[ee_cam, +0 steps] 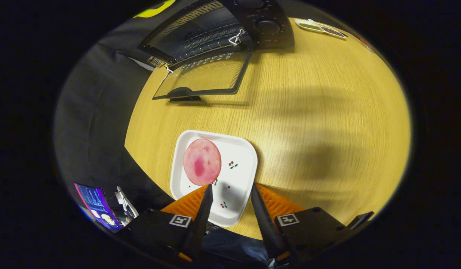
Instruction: Open the toaster oven, put the food inside, and close the toaster oven door.
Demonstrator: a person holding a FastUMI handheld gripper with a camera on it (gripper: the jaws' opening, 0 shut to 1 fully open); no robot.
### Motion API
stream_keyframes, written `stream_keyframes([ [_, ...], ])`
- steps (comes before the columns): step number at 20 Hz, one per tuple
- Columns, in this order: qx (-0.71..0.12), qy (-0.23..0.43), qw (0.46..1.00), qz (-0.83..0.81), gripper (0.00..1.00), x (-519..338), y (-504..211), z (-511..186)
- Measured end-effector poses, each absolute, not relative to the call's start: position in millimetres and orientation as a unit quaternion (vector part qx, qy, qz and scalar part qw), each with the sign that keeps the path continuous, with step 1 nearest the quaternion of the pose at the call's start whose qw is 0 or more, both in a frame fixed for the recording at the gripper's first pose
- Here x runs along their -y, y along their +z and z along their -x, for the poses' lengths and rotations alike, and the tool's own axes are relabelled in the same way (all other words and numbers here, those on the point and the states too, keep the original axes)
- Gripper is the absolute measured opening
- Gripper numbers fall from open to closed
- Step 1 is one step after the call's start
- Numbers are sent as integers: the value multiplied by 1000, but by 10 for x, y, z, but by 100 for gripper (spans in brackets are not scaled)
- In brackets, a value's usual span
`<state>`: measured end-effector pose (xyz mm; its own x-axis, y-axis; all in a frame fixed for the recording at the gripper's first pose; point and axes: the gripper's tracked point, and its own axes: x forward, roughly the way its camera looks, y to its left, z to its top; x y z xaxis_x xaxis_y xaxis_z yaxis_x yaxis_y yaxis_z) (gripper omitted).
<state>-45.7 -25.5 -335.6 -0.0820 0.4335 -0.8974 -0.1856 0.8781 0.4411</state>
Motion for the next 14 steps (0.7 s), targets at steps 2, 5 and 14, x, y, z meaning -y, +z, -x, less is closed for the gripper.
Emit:
stream_keyframes([
  [2,-707,216,668,-84,45,354,-3400,445],
  [5,-716,203,659,-113,9,375,-3441,446],
  [14,-700,168,649,-245,2,244,-3326,572],
])
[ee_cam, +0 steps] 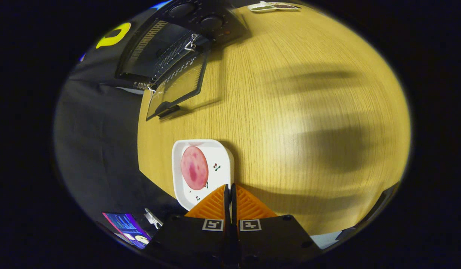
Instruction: Open the toaster oven, put the food inside, and close the toaster oven door.
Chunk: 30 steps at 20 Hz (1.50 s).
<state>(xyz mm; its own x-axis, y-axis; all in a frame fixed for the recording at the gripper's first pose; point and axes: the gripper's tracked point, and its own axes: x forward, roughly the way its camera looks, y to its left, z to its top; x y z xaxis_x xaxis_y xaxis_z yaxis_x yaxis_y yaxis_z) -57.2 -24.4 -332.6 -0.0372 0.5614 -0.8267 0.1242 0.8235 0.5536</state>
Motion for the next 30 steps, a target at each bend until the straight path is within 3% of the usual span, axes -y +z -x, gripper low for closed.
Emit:
stream_keyframes([
  [10,-623,126,688,-350,2,-154,-2864,455],
  [15,-546,61,724,-417,2,-357,-2625,179],
  [23,-448,-65,728,-516,2,-600,-2485,-225],
  [30,-408,-110,728,-540,2,-947,-2604,-599],
])
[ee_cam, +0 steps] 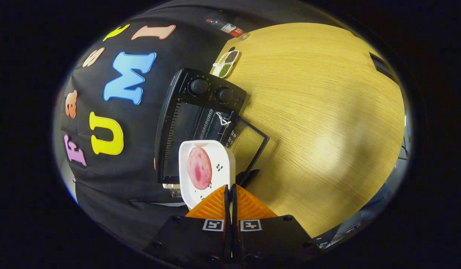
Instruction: Open the toaster oven, put the food inside, and close the toaster oven door.
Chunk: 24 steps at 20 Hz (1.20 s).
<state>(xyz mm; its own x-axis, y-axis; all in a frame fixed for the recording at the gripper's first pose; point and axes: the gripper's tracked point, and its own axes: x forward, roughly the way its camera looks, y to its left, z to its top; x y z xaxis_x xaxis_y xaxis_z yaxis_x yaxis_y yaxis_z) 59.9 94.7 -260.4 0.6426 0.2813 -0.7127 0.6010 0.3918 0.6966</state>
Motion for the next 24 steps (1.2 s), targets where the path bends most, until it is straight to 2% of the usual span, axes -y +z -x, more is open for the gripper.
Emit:
stream_keyframes([
  [14,-311,-189,708,-605,2,-1165,-2822,-1735],
  [24,-304,-231,693,-612,3,-1226,-3101,-2239],
])
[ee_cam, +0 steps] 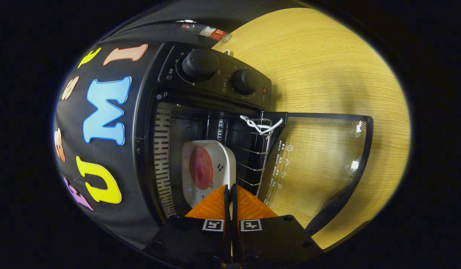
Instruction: Open the toaster oven, put the food inside, and close the toaster oven door.
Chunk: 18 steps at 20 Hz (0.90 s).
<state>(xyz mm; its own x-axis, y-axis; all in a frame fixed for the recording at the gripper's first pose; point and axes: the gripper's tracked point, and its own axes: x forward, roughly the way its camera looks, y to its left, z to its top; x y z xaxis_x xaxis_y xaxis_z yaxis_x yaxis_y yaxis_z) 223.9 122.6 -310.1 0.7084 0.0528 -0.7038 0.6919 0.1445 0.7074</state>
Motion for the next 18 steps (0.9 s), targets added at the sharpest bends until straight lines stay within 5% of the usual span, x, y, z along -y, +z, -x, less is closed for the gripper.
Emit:
stream_keyframes([
  [6,-300,-218,691,-620,9,-1235,-3090,-2317],
  [10,-299,-170,711,-613,82,-1271,-2844,-2282],
  [11,-309,-162,722,-597,91,-1274,-2820,-2216],
  [18,-372,-67,790,-483,97,-1433,-2577,-1614],
])
